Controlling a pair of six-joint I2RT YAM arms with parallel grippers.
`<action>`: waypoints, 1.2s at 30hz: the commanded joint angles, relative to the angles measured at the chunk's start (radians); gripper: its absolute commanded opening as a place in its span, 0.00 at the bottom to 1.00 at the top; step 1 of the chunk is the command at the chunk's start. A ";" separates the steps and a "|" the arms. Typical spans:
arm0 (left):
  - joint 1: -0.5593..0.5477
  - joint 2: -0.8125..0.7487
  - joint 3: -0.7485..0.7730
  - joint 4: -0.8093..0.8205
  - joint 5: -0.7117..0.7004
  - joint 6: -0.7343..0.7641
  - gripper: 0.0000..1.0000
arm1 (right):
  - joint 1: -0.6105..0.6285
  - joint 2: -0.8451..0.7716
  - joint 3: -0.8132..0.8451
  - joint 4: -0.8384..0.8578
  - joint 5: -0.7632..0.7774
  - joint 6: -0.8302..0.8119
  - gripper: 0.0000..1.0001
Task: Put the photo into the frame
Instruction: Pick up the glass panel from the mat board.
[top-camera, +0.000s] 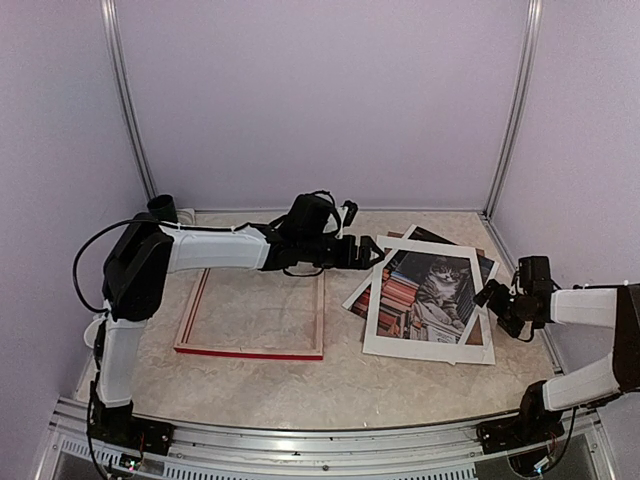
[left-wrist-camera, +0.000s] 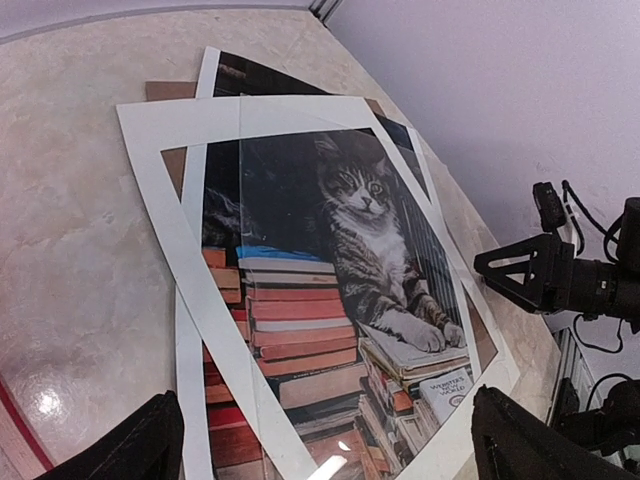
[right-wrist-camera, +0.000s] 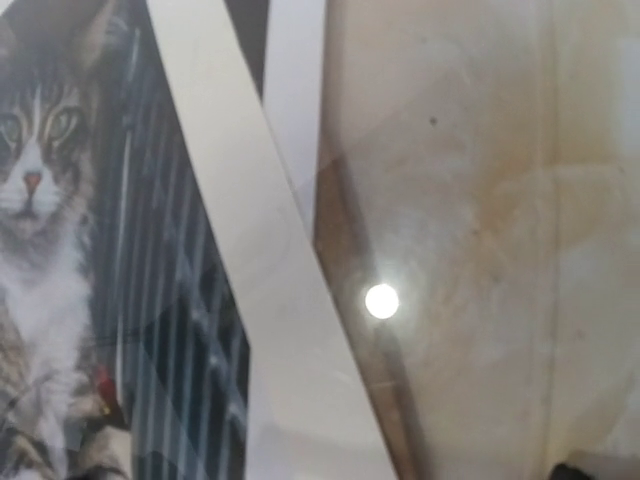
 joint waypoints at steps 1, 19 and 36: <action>-0.008 0.068 0.034 0.010 0.077 0.001 0.99 | -0.014 -0.043 -0.034 0.015 -0.005 0.038 0.99; -0.069 0.040 0.043 -0.268 0.037 -0.041 0.99 | -0.035 -0.062 -0.076 0.036 -0.044 0.049 0.99; -0.070 0.000 -0.066 -0.355 0.084 -0.113 0.99 | -0.040 -0.053 -0.061 0.063 -0.077 0.034 0.99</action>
